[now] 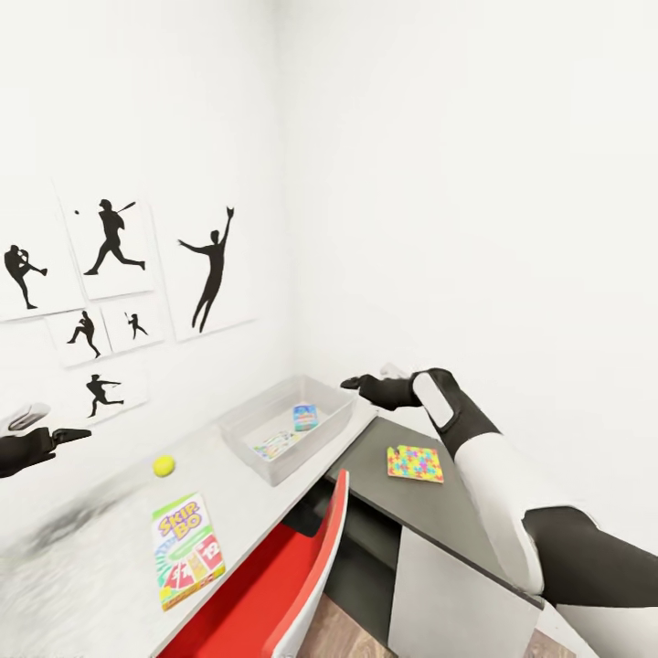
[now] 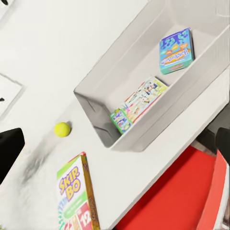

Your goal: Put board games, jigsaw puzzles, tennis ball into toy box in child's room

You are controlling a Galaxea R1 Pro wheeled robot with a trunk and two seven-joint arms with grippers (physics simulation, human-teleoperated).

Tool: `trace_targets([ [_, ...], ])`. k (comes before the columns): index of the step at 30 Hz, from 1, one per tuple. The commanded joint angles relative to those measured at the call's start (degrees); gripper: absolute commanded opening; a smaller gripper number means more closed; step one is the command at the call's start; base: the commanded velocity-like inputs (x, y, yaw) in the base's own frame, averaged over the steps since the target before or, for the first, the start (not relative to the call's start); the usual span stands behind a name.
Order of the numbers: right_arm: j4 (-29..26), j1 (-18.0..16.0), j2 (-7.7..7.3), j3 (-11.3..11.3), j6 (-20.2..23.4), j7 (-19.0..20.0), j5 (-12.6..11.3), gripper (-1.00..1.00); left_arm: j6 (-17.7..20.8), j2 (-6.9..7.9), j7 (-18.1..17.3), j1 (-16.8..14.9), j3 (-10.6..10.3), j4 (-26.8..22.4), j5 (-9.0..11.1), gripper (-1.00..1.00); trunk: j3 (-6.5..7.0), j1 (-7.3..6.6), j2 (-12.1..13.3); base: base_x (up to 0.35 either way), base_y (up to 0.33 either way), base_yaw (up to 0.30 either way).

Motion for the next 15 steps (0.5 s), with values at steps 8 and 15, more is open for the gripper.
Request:
trace_targets([
  [8, -10.3, 5.3, -0.11, -0.1, 5.0, 1.3, 0.4, 1.0, 0.3, -0.01, 0.0, 0.0, 0.1, 0.0, 0.2, 1.0, -0.03, 0.02, 0.0, -0.068, 0.128, 0.0],
  [15, -11.0, 5.8, -0.04, -0.1, 5.1, 1.3, 0.5, 1.0, 0.3, 0.0, 0.1, 0.0, 0.0, 0.0, 0.1, 1.0, -0.03, 0.02, 0.0, -0.108, 0.123, 0.0],
])
